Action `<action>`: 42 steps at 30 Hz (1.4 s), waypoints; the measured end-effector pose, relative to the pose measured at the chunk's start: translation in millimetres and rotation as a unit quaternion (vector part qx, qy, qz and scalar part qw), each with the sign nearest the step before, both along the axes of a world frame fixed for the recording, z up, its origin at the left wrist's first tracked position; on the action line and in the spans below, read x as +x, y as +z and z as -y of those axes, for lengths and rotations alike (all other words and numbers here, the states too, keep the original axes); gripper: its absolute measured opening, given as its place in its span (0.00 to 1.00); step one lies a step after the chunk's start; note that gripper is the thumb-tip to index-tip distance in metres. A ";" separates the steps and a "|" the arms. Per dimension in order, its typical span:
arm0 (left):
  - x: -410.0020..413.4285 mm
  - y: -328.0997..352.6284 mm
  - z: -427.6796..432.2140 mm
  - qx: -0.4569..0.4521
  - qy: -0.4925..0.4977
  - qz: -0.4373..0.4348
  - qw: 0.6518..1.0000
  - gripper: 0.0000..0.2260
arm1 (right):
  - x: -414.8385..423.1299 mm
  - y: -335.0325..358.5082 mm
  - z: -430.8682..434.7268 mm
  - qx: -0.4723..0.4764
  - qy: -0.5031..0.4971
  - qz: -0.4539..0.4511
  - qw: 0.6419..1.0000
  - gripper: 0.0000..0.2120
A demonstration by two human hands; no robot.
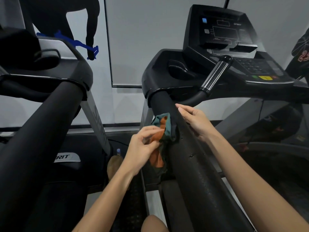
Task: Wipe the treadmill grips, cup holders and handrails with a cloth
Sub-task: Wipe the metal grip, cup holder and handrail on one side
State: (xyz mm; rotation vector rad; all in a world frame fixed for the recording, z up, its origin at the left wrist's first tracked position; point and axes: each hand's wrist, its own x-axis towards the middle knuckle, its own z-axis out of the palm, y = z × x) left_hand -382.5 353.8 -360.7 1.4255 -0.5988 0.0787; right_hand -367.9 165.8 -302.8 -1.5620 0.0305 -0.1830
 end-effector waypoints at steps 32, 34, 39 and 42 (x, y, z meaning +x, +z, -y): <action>30.8 97.2 12.4 0.223 -0.085 0.031 0.971 0.22 | -20.7 26.5 31.1 0.003 -0.071 0.047 0.996 0.10; 30.3 96.5 2.1 0.185 -0.144 0.002 0.972 0.26 | -27.0 32.3 32.0 -0.075 -0.059 0.073 0.993 0.08; 27.1 73.7 -0.2 0.212 -0.088 -0.007 0.973 0.25 | -46.9 37.4 17.6 -0.268 0.092 0.026 0.959 0.30; 21.0 61.6 -10.7 0.235 -0.061 0.021 0.970 0.28 | -53.5 42.4 22.0 -0.382 0.113 0.009 0.917 0.40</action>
